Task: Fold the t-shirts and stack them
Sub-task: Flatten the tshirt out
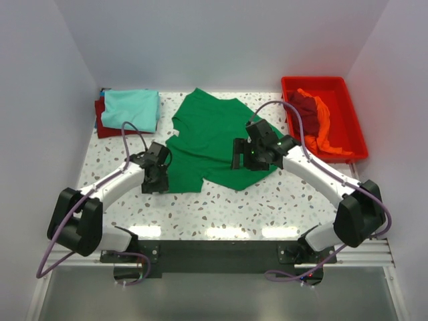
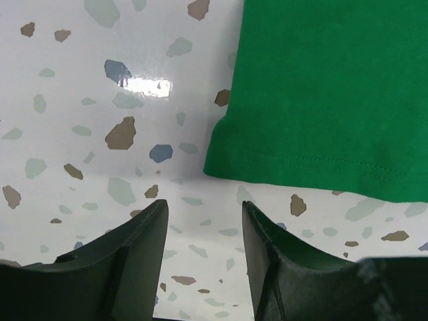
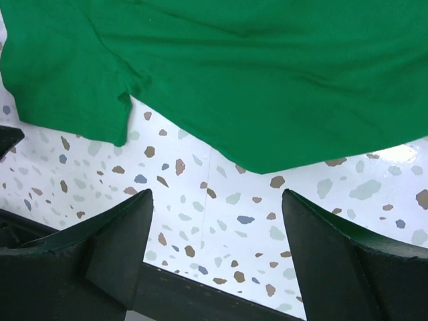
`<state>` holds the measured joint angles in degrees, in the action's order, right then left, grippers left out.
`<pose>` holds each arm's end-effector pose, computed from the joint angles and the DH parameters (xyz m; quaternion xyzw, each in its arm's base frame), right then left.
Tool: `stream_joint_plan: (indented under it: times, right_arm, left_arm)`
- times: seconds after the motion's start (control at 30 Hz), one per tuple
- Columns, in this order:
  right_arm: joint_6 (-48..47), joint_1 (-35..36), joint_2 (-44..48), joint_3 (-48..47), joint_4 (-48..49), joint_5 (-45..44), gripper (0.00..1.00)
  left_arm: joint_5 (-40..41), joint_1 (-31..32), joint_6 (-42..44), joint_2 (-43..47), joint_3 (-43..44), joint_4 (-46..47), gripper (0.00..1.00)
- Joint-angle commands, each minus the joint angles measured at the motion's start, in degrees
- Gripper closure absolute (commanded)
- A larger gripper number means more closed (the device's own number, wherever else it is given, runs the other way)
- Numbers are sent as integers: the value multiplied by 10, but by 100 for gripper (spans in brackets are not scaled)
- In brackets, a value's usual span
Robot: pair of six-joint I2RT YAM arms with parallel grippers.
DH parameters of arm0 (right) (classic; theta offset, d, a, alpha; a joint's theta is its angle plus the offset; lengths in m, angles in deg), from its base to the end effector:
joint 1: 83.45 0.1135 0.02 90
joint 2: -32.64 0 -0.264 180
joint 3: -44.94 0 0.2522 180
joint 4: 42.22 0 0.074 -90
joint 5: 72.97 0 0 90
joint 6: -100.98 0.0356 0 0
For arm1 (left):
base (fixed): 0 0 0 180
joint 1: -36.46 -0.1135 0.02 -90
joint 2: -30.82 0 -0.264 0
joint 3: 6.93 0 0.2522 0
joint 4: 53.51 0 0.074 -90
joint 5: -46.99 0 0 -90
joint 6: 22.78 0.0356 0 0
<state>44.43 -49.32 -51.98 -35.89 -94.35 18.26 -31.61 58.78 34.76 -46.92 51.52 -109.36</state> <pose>0.2548 0.1736 0.2689 -0.0088 0.9560 0.1715 0.2378 0.2154 -0.0808 0.1829 -0.1000 0.9817 0.0282 0.1596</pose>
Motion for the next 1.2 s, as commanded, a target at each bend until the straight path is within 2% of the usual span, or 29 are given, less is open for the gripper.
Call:
stream_joint_plan:
  times: [0.0,0.13,0.33,0.4,0.93,1.07,1.13,1.17]
  right_arm:
    - [12,2,29,14,-5,-11,19]
    - [15,2,42,32,-6,-11,19]
    - [18,2,48,49,-5,-11,18]
    - [19,2,48,52,-3,-8,18]
    - [19,2,60,67,-6,-6,18]
    - [19,2,66,71,-9,-9,18]
    - [20,2,68,73,-12,-11,18]
    - [19,3,69,74,-13,-11,18]
  left_arm:
    - [-1,0,-6,-13,-8,42,48]
    - [-23,-8,-3,-15,-17,62,54]
    - [-11,-11,2,-21,-19,75,55]
    - [-5,-11,5,-24,-23,84,60]
    - [4,-20,10,-38,-50,144,66]
    - [-8,-21,8,-47,-59,162,76]
    - [-21,-21,6,-48,-67,165,78]
    - [-24,-21,5,-49,-71,169,85]
